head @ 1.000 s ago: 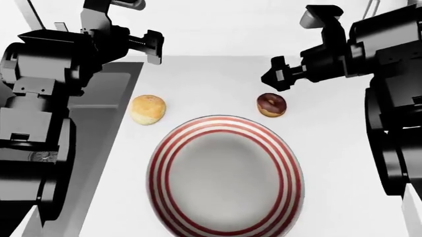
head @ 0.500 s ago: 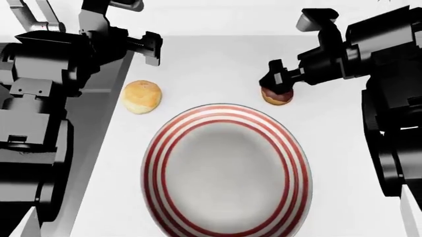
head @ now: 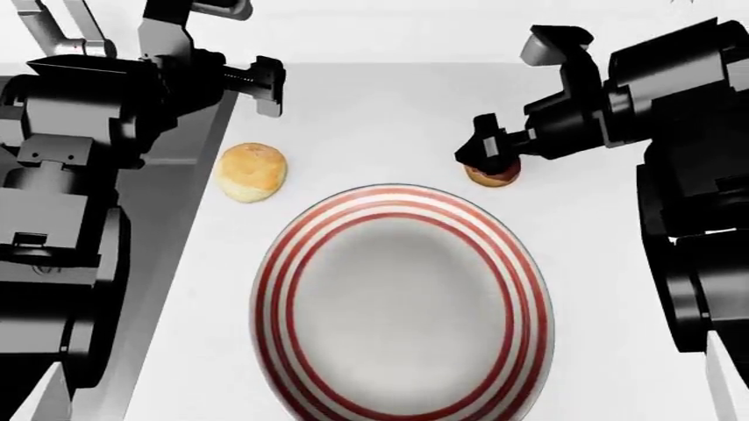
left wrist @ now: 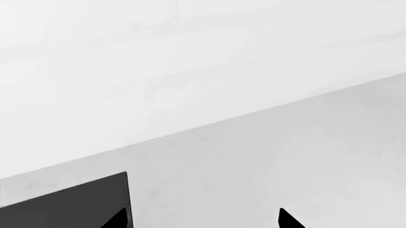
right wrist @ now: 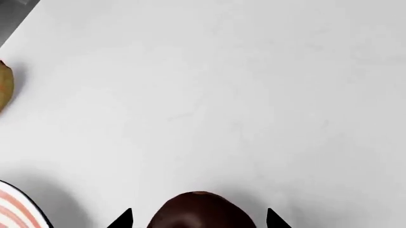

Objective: Place the pastries on the plates.

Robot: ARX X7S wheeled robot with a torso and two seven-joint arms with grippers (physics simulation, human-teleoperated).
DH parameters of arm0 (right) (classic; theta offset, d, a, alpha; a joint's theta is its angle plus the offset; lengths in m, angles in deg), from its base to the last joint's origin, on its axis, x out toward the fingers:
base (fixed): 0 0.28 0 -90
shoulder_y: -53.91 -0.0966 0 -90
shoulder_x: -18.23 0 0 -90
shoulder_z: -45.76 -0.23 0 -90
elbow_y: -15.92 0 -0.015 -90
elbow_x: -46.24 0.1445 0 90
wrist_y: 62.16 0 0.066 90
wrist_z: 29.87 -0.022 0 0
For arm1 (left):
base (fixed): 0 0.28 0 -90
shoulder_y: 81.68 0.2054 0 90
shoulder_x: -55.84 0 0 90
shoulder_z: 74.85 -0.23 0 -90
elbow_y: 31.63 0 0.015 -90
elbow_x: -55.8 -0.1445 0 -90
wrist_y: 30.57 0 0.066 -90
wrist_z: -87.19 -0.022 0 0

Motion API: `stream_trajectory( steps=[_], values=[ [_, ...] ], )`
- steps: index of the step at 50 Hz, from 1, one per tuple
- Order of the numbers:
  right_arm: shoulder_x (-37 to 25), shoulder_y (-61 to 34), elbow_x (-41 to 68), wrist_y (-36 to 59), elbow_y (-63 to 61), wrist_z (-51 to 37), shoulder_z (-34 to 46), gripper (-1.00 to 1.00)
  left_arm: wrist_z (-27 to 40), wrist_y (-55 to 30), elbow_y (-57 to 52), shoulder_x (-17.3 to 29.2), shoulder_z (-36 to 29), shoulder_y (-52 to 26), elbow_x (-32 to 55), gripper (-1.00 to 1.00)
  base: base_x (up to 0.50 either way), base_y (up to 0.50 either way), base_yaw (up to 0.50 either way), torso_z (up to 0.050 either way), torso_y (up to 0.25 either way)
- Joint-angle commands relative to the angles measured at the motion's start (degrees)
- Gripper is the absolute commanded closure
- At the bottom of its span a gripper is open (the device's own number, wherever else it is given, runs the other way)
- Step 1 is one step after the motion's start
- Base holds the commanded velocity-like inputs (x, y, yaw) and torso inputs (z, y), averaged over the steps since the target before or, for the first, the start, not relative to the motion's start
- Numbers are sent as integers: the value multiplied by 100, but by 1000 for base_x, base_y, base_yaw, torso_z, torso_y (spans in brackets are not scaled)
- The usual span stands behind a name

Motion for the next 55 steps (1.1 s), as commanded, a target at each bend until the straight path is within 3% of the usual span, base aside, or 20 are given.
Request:
stream_trajectory(
  steps=[1, 18, 19, 45, 55],
  values=[
    [-6, 147, -5, 9, 1, 41, 76, -100, 22, -36, -45, 20, -3, 32, 15, -100, 0, 0, 0, 0, 0],
    [-16, 363, -20, -103, 1, 157, 238, -100, 34, -15, -9, 9, -15, 3, 32, -100, 0, 0, 0, 0, 0],
    [-16, 362, -23, -161, 1, 142, 250, 100, 31, -9, 6, 10, -16, -2, 32, -100, 0, 0, 0, 0, 0],
    [45, -462, 28, -513, 1, 245, 385, 100, 39, 39, 178, -32, -44, -73, 50, -100, 0, 0, 0, 0, -1],
    [198, -777, -6, -626, 0, 816, 575, 100, 19, 70, 235, -42, -59, -109, 58, -100, 0, 0, 0, 0, 0]
  ],
)
